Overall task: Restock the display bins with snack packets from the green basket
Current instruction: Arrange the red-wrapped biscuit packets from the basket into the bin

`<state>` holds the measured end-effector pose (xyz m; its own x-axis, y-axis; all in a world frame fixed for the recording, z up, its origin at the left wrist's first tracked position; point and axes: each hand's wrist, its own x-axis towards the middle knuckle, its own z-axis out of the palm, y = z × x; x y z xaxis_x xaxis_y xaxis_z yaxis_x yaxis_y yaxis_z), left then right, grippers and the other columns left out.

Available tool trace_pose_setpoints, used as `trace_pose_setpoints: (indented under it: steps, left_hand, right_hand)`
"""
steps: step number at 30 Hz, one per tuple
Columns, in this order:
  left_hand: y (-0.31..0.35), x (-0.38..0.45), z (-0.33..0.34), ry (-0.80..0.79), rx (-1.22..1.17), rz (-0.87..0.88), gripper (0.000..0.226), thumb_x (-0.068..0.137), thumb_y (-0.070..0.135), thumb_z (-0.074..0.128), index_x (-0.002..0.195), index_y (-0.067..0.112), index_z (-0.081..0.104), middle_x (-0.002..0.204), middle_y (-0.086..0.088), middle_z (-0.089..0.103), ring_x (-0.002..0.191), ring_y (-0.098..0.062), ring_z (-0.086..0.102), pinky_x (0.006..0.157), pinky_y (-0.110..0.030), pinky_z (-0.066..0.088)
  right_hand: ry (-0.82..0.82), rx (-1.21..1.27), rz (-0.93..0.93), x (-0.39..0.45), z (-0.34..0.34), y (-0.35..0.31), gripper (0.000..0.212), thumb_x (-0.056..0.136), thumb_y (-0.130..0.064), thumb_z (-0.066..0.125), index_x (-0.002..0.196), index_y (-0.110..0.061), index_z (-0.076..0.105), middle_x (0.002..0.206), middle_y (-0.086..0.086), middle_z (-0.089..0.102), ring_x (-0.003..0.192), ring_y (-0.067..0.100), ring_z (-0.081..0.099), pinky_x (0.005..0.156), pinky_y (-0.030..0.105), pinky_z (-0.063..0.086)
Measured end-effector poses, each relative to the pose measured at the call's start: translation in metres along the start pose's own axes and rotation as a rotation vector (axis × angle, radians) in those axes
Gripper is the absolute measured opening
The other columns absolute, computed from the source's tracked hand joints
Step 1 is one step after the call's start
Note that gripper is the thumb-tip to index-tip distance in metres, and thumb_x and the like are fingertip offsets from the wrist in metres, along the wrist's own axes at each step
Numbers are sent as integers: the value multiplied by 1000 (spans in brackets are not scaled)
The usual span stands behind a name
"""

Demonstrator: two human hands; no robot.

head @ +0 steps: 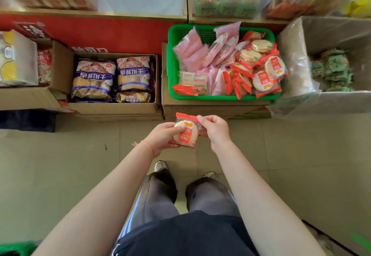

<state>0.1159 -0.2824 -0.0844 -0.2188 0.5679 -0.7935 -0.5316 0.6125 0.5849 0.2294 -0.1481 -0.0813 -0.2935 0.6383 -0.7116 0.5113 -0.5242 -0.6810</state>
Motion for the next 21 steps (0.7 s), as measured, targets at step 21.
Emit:
trace_pose_setpoints:
  steps: [21]
  left_hand:
    - [-232, 391, 26, 250, -219, -268, 48, 86, 14, 73, 130, 13, 52, 110, -11, 71, 92, -23, 71, 81, -39, 60]
  right_hand:
    - [11, -319, 293, 355, -38, 296, 9, 95, -13, 59, 101, -9, 65, 81, 8, 68, 60, 17, 60, 44, 23, 49]
